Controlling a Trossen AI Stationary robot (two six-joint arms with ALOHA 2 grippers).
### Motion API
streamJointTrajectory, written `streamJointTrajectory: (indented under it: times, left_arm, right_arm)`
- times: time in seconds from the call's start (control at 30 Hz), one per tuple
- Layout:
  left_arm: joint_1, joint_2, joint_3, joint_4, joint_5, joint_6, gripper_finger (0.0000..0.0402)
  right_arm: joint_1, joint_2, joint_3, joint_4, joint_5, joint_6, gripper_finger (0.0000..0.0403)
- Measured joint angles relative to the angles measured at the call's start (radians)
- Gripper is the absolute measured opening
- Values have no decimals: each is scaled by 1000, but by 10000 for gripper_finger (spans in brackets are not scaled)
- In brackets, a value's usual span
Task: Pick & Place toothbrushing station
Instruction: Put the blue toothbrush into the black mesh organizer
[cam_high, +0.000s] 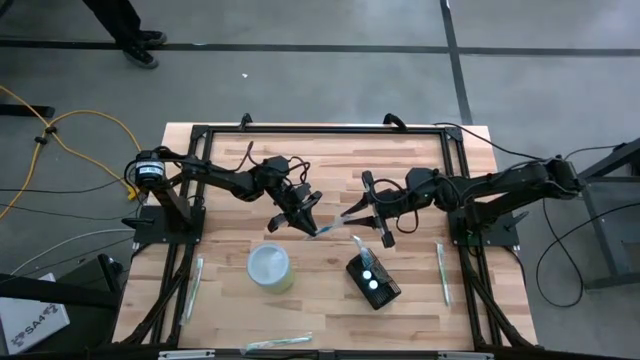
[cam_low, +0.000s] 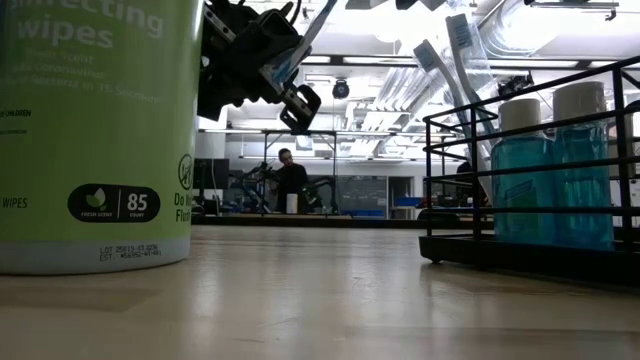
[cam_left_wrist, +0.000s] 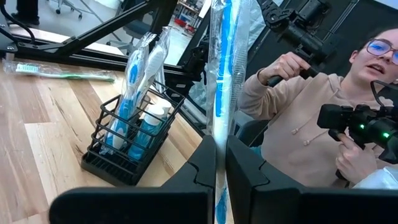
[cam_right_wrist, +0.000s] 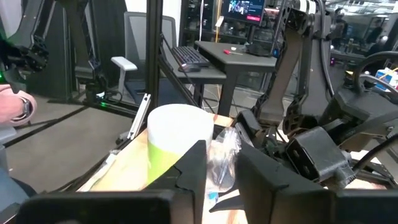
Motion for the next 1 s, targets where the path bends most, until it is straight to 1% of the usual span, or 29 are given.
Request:
streamJointTrajectory:
  times: [0.2,0.3,0.53,0.87,1.0]
  left_arm:
    - [0,0,0,-1,1,0,5]
    - [0,0,0,-2,2,1,5]
    - [0,0,-1,-4,4,0,11]
    - [2,0,-1,-4,3,0,27]
    - [24,0,-1,-4,3,-13,30]
  right_arm:
    - [0,-4,0,0,0,-7,30]
    - [0,-6,0,2,-1,-7,19]
    - [0,-6,0,4,-3,-8,3]
    - [0,-6,0,2,-1,1,2]
    - [0,-15,0,-5,3,27,2]
